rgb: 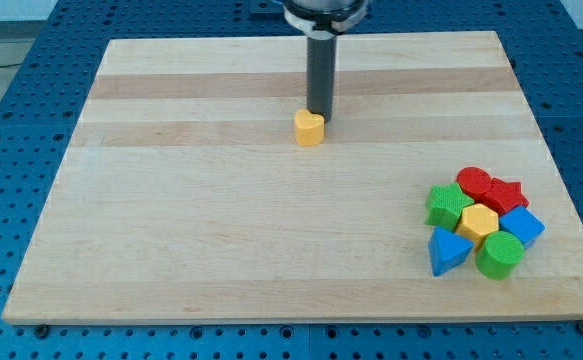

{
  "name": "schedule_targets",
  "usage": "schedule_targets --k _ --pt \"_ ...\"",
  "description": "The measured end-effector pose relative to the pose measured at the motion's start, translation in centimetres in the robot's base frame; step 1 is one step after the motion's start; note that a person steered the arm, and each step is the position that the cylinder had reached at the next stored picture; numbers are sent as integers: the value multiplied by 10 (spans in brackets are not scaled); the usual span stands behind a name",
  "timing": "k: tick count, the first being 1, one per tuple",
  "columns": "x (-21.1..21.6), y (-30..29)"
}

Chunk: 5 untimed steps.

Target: Move the yellow heart close to the group of blocks

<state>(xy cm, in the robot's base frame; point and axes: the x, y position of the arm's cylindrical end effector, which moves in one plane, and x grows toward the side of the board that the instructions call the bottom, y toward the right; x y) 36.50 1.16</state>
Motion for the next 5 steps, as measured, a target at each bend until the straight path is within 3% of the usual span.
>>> schedule_targets --k 1,3,5 --pt "20 -2" --pt "36 -64" --pt "86 -57"
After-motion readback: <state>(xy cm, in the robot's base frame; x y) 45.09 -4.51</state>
